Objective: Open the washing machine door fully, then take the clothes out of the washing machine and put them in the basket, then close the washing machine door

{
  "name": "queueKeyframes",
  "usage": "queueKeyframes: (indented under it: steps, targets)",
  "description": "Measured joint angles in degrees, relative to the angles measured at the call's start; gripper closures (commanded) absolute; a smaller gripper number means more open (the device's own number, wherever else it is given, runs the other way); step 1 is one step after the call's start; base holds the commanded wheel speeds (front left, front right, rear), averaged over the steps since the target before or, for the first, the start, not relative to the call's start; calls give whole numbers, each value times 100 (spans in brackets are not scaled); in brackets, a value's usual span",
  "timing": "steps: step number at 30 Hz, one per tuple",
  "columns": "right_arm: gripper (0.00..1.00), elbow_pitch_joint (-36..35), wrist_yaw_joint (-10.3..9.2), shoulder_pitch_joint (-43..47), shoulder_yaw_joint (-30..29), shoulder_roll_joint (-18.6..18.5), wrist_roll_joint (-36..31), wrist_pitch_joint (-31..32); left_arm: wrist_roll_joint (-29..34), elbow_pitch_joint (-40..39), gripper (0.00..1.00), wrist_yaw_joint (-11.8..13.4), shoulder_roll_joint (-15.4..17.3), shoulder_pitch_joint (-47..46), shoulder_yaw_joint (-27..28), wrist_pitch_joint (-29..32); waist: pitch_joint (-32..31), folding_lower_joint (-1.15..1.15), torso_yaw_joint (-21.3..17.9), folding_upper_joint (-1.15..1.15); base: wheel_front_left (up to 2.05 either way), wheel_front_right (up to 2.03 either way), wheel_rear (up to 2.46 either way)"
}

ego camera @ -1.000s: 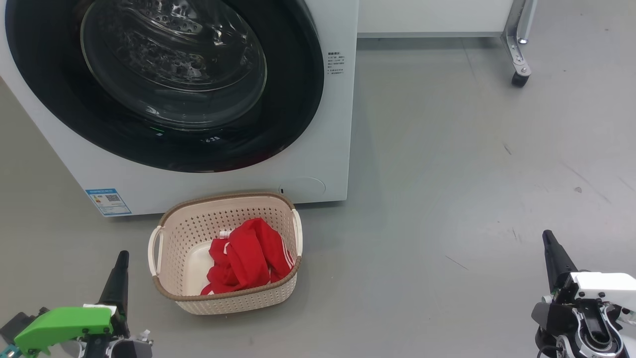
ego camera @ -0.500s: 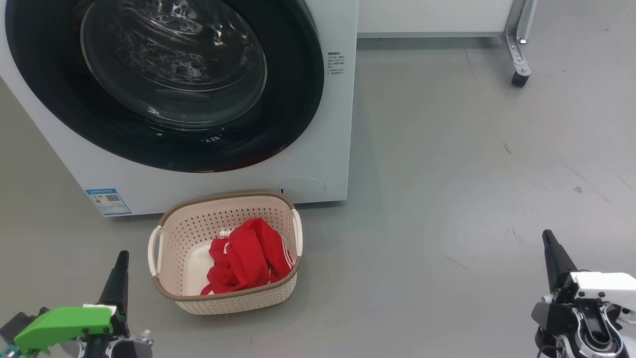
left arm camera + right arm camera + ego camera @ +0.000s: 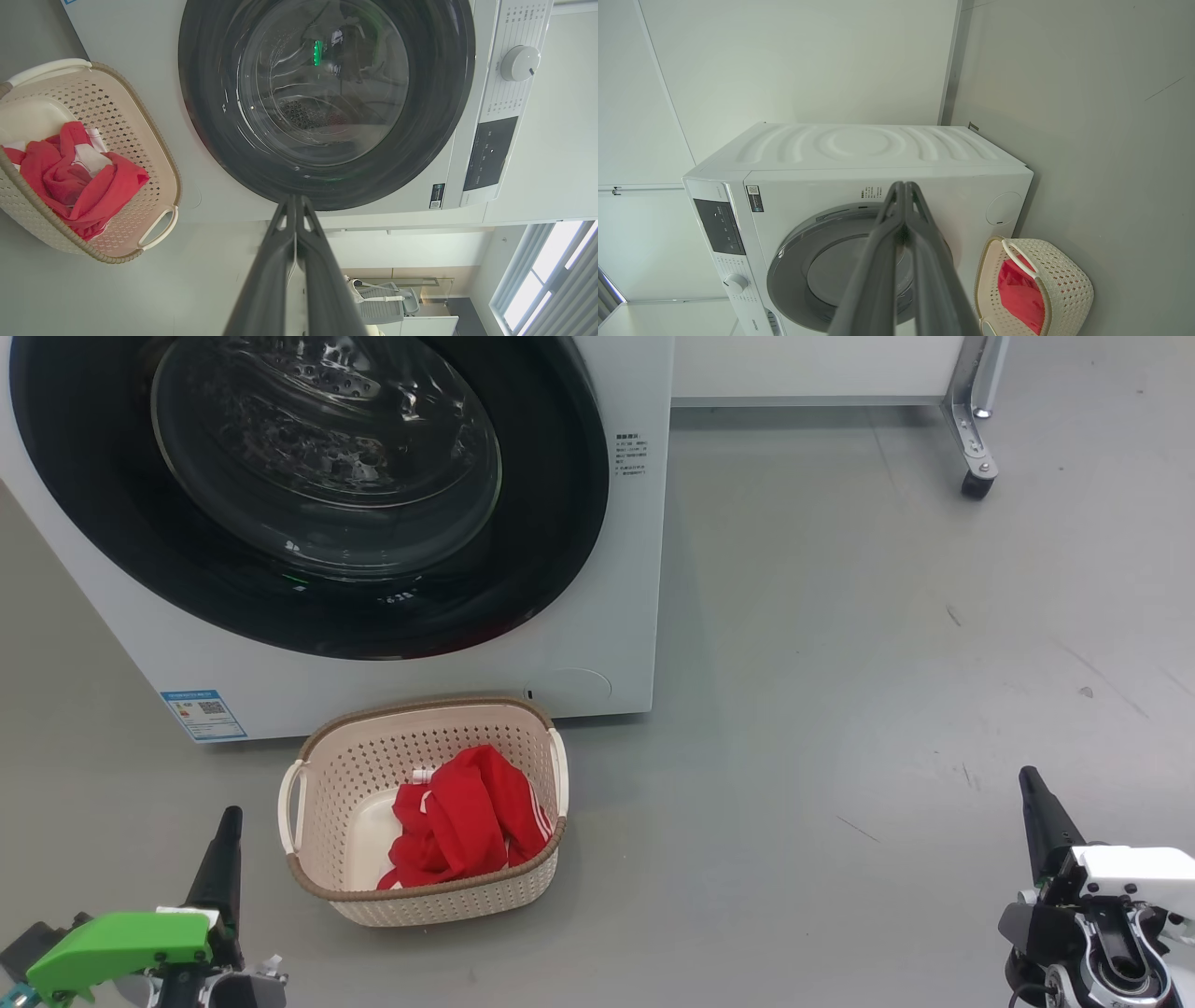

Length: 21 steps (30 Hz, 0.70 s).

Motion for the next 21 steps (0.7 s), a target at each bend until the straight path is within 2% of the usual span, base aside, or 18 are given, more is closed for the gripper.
queueKeyframes:
  steps: [21]
  targets:
    - [100,-7,0,0,5,0,12,-1,0,-1,100,0,0,0,0,0,0,0,0,0,0,0,0]
